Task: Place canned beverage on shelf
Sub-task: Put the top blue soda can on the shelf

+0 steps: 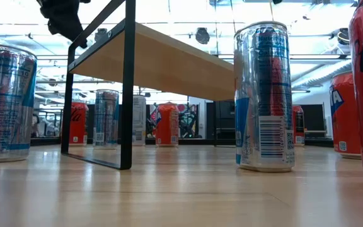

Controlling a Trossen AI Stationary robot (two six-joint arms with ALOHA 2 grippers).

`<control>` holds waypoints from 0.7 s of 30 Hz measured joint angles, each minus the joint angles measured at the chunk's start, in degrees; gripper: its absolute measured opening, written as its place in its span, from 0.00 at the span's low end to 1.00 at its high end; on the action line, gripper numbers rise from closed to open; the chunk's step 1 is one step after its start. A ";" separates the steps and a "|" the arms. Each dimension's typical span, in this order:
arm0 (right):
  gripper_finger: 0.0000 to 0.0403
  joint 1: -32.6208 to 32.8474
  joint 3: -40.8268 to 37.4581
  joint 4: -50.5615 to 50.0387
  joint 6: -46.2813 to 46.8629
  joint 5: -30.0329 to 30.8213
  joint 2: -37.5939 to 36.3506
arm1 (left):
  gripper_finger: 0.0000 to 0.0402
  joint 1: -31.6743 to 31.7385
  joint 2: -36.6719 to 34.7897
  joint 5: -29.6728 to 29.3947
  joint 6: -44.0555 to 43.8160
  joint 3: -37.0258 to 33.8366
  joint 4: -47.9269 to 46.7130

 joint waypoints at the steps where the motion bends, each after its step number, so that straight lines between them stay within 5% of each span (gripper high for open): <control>1: 0.00 0.00 0.00 1.25 2.29 0.04 0.00 | 0.33 0.00 0.14 0.02 -0.07 0.00 -0.76; 9: 0.00 0.20 0.00 5.55 18.21 0.05 0.00 | 0.38 0.00 0.36 5.02 -3.20 -0.02 -2.31; 21: 0.00 0.83 0.00 1.56 12.14 3.09 0.44 | 0.62 0.00 1.62 3.05 0.21 -0.02 -0.85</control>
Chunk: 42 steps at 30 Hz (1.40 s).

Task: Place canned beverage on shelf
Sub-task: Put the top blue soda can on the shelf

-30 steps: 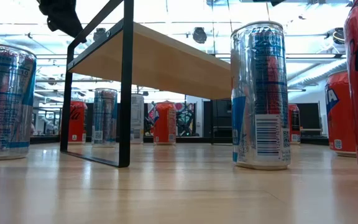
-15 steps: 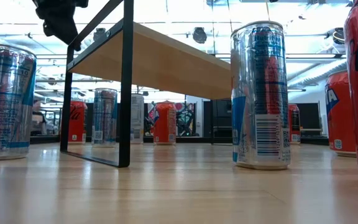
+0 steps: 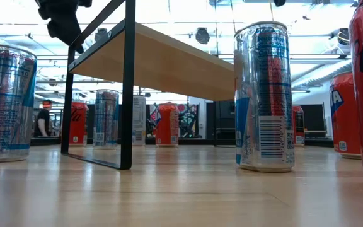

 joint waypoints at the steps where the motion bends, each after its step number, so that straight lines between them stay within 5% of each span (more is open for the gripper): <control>1: 0.00 -0.11 0.00 0.00 -0.02 0.54 0.12 | 0.62 0.00 0.29 -1.19 0.49 0.00 0.13; 6: 0.00 -0.16 0.00 0.85 1.96 4.72 0.42 | 0.62 0.69 1.85 -4.43 3.06 0.00 4.17; 24: 0.00 -0.15 0.00 2.13 13.49 6.23 1.08 | 0.62 11.08 7.26 5.38 7.09 0.00 10.18; 35: 0.00 -0.15 0.00 2.17 13.03 5.88 0.84 | 0.62 16.84 7.20 6.87 2.32 0.00 12.00; 42: 0.00 -1.29 0.00 0.53 10.57 5.82 0.29 | 0.62 16.89 7.20 8.23 -8.50 0.00 11.72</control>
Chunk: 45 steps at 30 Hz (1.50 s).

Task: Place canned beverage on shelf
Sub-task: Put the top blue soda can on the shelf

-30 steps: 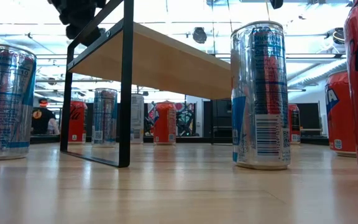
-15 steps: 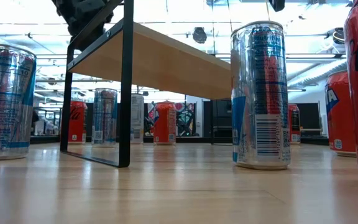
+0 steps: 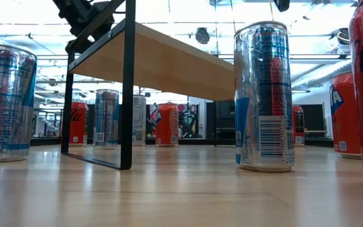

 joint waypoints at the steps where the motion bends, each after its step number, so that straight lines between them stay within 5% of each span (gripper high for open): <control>1: 0.00 -0.35 0.00 -0.48 -0.03 -0.01 -0.01 | 0.62 -0.02 0.00 0.02 -1.48 0.00 0.06; 11: 0.00 -4.06 0.00 -7.69 -0.06 -5.12 -0.01 | 0.62 -0.04 0.00 0.88 -9.40 0.00 1.57; 16: 0.00 -5.16 0.00 -7.43 5.66 -9.09 -0.06 | 0.62 0.01 0.01 -4.58 -11.17 0.00 0.20; 24: 0.00 -5.18 0.00 -6.95 17.07 -0.80 0.21 | 0.62 1.58 1.87 -6.59 -19.58 0.07 -2.03; 29: 0.02 -5.22 0.02 -4.05 18.20 0.67 0.85 | 0.62 1.58 3.23 -2.78 -21.70 0.04 -2.08; 45: 0.25 -3.63 0.04 1.72 22.44 1.65 4.96 | 0.85 1.30 6.86 -2.87 -17.47 0.04 -3.70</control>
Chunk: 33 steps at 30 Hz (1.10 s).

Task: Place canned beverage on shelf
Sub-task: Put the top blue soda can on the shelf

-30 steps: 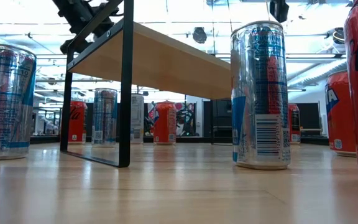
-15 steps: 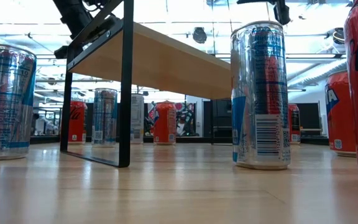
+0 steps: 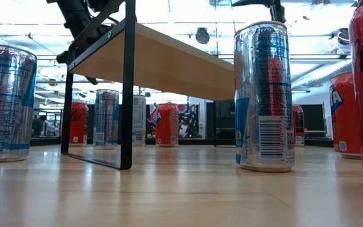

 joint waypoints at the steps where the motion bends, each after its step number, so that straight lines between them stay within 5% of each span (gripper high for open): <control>1: 0.26 0.08 0.00 0.18 0.00 0.00 0.16 | 0.86 0.00 0.30 0.00 0.42 0.00 0.02; 12: 0.34 0.07 0.00 5.03 -1.00 0.39 1.27 | 0.93 0.00 2.98 1.30 3.34 -0.01 0.68; 33: 0.34 0.05 0.00 5.05 -1.78 0.48 1.75 | 0.94 -0.70 6.36 1.63 4.78 -0.02 0.50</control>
